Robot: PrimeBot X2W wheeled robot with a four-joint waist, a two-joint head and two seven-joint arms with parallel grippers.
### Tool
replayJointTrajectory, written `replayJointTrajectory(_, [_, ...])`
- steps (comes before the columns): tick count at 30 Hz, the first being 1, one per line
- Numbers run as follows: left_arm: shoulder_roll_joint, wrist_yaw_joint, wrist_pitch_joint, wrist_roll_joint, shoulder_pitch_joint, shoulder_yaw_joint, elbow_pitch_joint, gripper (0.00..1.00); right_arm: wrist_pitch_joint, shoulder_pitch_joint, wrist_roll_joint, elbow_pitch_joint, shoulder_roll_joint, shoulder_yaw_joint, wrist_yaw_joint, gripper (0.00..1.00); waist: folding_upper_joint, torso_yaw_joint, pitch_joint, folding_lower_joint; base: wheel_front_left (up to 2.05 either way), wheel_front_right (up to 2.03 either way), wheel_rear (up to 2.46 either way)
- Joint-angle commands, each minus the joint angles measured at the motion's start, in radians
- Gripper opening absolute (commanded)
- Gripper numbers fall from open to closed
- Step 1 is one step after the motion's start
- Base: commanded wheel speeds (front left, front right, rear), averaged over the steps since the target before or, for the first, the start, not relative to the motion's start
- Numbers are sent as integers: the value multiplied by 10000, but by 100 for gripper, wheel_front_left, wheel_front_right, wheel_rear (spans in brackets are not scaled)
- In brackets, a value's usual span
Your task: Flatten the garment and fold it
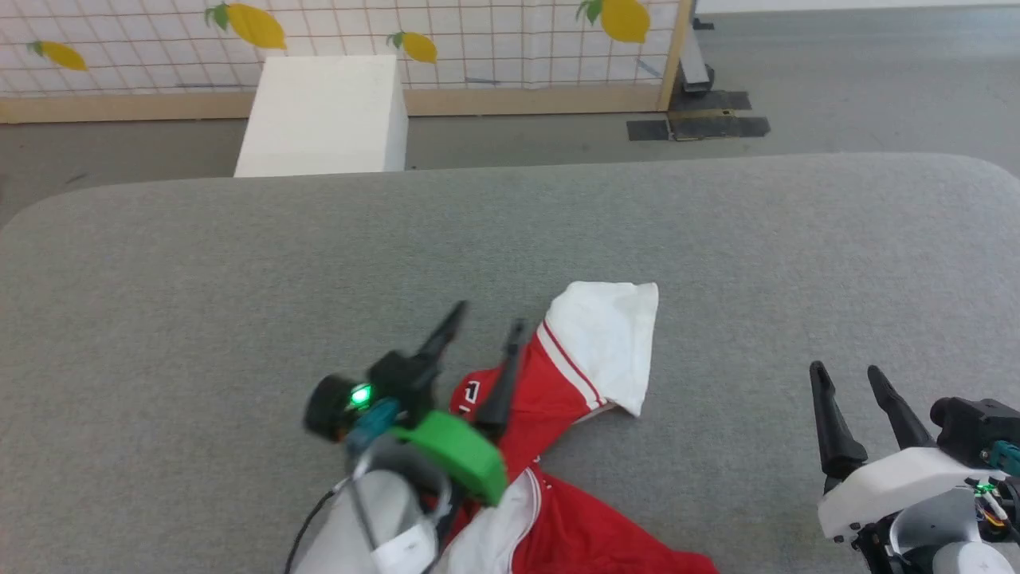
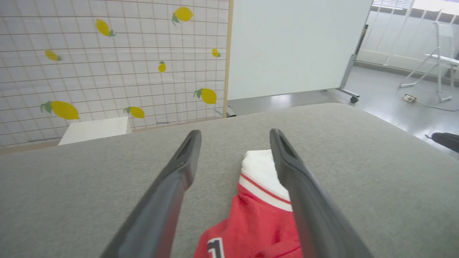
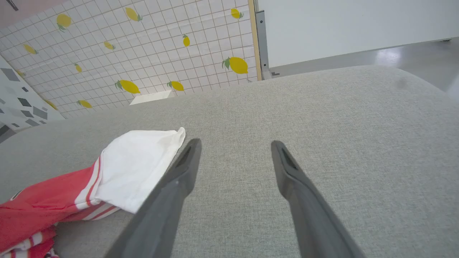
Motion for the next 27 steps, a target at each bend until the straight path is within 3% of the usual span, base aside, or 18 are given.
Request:
replayJointTrajectory(1, [-13, -74, 247, -83, -506, -463, 251, 100, -88, -159, 87, 39, 17, 70, -13, 100, 0, -386, 275, 0, 0, 0, 0])
replayJointTrajectory(9, [-13, -218, 2609, -341, -2744, -3340, 2175, 100, -264, -493, 365, 268, 17, 447, -13, 100, 0, -1212, 847, 0, 0, 0, 0])
replayJointTrajectory(20, [-13, -53, 6099, -990, -3937, -4694, 4220, 100, -563, -769, 617, 628, 18, 807, -13, 100, 0, -1921, 1310, 0, 0, 0, 0])
replayJointTrajectory(21, [-13, -37, 6284, -1040, -3964, -4722, 4298, 76, -578, -772, 629, 652, 18, 819, -13, 100, 0, -1929, 1318, 0, 0, 0, 0])
replayJointTrajectory(22, [-13, -42, 6490, -1065, -4004, -4798, 4379, 29, -583, -774, 638, 684, 18, 847, -13, 100, 0, -1931, 1322, 0, 0, 0, 0])
replayJointTrajectory(23, [-13, -53, 6600, -1087, -4035, -4854, 4416, 0, -589, -776, 647, 707, 18, 868, -13, 100, 0, -1922, 1320, 0, 0, 0, 0])
replayJointTrajectory(27, [-13, -102, 6349, -1374, -4097, -4939, 4196, 0, -594, -786, 660, 763, 18, 944, -13, 100, 0, -1744, 1235, 0, 0, 0, 0])
